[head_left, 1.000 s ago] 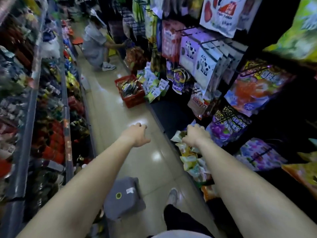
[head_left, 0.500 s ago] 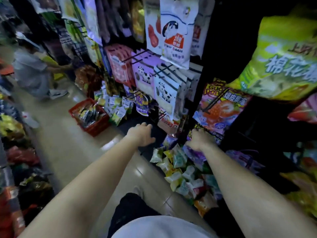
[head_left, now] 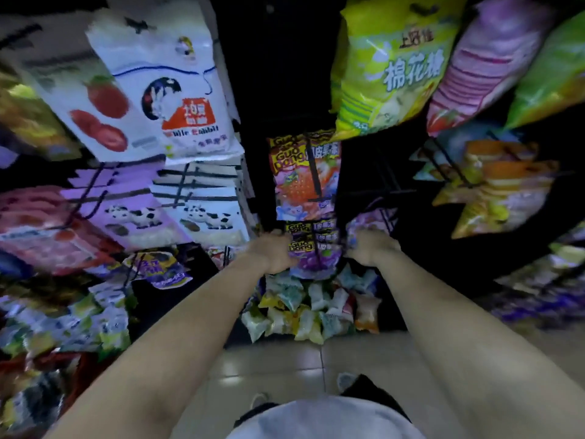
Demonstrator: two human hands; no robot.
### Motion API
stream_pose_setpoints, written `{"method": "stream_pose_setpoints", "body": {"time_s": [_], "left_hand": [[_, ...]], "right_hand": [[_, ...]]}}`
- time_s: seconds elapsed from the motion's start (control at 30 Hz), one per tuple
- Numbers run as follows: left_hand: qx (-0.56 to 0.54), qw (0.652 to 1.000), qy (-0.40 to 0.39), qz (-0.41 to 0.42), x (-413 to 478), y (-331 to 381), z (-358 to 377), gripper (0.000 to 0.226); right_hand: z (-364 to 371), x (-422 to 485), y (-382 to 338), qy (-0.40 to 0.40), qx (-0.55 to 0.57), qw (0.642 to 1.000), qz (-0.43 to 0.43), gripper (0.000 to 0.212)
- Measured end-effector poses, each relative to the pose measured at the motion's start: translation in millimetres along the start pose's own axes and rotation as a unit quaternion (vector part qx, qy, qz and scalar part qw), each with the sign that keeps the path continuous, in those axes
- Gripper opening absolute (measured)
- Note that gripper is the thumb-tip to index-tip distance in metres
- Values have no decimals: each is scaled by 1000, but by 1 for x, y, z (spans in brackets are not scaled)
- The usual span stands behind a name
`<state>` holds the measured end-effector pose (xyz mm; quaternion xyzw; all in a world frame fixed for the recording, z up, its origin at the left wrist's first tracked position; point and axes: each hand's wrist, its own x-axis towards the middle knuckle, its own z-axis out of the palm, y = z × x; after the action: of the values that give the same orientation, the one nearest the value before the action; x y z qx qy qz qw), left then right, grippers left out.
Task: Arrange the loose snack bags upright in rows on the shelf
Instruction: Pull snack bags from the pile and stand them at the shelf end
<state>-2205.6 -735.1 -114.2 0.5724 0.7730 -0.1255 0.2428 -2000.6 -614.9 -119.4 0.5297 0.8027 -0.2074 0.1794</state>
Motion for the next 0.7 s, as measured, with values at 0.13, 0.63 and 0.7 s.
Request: {"method": "stream_pose_setpoints", "body": {"time_s": [0.13,0.63,0.7], "left_hand": [[27,997,-19,64,1,-1,11,74],[35,996,-33,72,49,45,183,69],[37,996,-38,72,83,57,230,70]], "right_hand": [[19,-39,6,14,32,997,63,69],[176,2,80,9,22,999,23,74],[220,31,101,13,8,1000,26,76]]}}
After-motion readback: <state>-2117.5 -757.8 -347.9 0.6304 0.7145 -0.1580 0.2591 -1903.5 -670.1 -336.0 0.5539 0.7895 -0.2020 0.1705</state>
